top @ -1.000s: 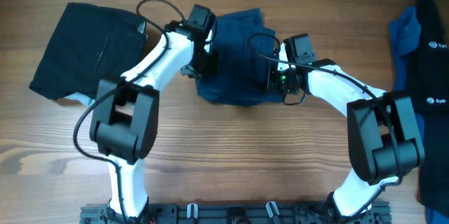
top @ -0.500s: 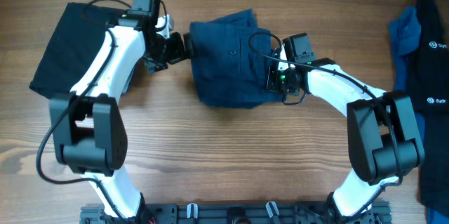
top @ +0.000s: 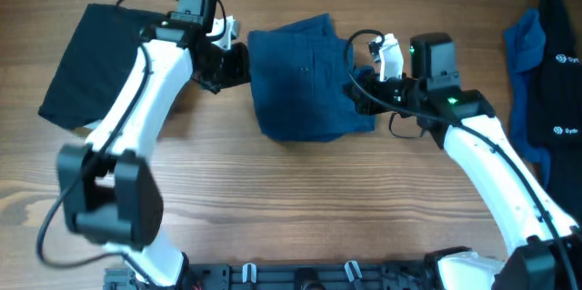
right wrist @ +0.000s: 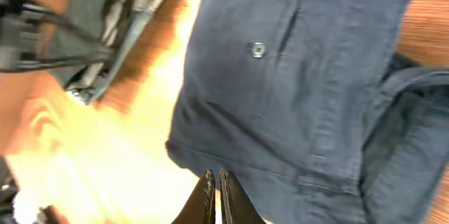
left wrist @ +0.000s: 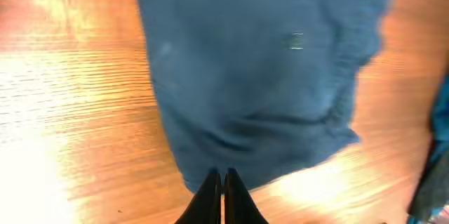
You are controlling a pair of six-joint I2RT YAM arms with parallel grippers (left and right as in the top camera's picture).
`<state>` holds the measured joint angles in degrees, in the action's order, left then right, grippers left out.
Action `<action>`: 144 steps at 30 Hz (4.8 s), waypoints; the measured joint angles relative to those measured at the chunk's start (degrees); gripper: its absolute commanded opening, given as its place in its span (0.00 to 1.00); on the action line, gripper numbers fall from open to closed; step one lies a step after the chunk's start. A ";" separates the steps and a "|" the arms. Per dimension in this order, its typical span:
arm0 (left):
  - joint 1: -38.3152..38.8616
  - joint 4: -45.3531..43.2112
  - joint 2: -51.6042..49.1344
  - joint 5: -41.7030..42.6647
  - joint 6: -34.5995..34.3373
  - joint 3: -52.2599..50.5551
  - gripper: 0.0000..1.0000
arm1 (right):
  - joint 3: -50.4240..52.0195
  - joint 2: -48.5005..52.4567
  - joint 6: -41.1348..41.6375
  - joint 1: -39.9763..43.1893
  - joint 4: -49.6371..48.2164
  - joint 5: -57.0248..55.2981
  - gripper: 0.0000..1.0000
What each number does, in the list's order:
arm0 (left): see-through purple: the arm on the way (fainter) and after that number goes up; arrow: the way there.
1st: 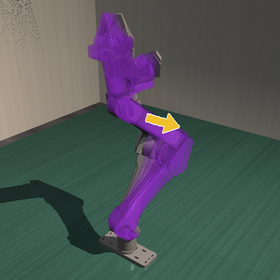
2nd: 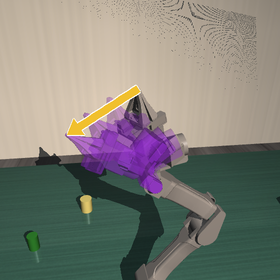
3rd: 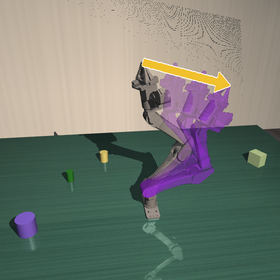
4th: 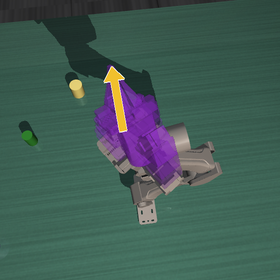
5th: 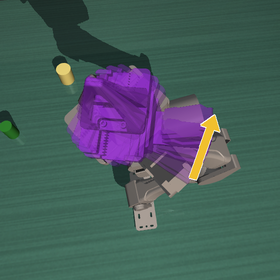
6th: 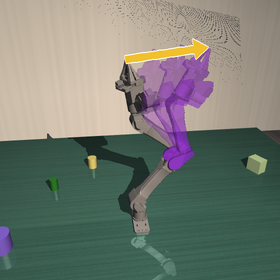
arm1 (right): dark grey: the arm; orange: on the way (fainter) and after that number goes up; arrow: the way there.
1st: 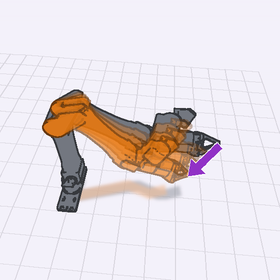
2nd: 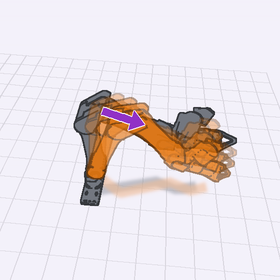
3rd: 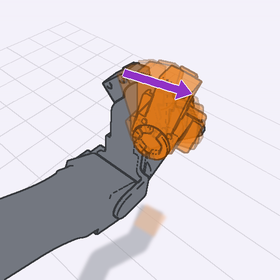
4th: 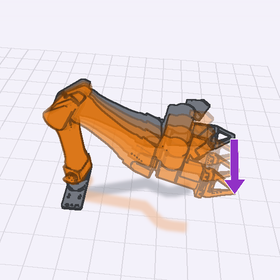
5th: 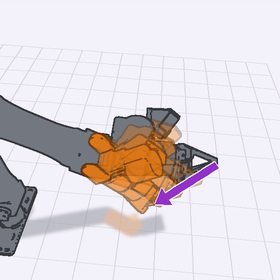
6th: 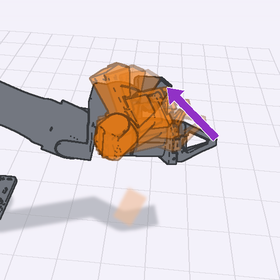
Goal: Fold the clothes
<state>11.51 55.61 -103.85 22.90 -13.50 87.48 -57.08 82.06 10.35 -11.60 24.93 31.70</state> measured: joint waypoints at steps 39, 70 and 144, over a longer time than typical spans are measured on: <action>1.60 -28.68 1.27 -9.94 -10.91 -21.11 0.46 | 0.37 6.01 4.96 -4.85 13.42 -16.44 0.04; 2.29 -47.36 -5.11 -4.31 -13.22 -25.68 0.41 | -0.33 20.06 12.35 -5.35 17.97 -15.47 0.04; -24.83 -31.08 21.90 16.33 1.33 -16.22 0.04 | 0.68 -15.82 16.65 -3.41 20.96 -20.87 0.04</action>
<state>-13.32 24.53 -81.95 39.22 -12.16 71.26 -56.40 66.24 27.00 -15.00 45.89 10.83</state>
